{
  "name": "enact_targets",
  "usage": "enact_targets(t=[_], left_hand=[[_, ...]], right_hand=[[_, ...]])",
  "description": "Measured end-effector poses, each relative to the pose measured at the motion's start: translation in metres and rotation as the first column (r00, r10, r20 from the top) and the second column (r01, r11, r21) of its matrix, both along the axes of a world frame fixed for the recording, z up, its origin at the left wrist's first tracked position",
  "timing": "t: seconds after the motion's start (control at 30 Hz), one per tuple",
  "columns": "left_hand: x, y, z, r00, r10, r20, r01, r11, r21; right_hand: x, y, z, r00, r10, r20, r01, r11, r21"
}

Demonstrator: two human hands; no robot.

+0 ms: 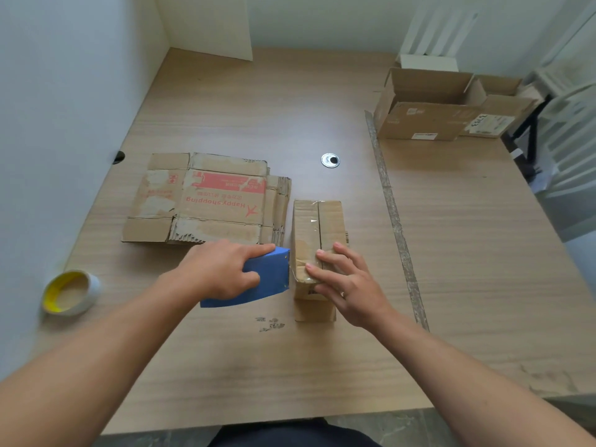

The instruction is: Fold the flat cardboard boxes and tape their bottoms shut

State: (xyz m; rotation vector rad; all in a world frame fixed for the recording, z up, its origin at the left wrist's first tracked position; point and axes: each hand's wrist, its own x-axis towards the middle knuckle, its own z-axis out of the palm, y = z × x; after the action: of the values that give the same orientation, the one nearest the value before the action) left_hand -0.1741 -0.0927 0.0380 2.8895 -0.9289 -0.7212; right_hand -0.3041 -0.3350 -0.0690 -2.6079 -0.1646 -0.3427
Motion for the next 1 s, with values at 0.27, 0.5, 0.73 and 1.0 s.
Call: enact_targets(t=[0.27, 0.5, 0.73, 1.0], left_hand=[[-0.034, -0.017, -0.002, 0.985, 0.055, 0.166, -0.053, 0.999, -0.012], [-0.056, -0.027, -0.010, 0.972, 0.142, 0.186, -0.139, 0.990, -0.033], [-0.057, -0.037, 0.006, 0.971, 0.060, 0.230, -0.064, 0.998, 0.011], [-0.043, -0.039, 0.017, 0.963, -0.073, 0.259, 0.057, 0.996, 0.069]], right_hand=[[0.002, 0.009, 0.003, 0.998, -0.065, -0.023, 0.066, 0.996, 0.067], [0.004, 0.021, 0.005, 0.989, -0.142, -0.036, 0.146, 0.981, 0.125], [0.003, 0.022, 0.015, 0.970, -0.197, -0.142, 0.213, 0.971, 0.107], [0.004, 0.026, 0.035, 0.935, -0.224, -0.274, 0.246, 0.968, 0.048]])
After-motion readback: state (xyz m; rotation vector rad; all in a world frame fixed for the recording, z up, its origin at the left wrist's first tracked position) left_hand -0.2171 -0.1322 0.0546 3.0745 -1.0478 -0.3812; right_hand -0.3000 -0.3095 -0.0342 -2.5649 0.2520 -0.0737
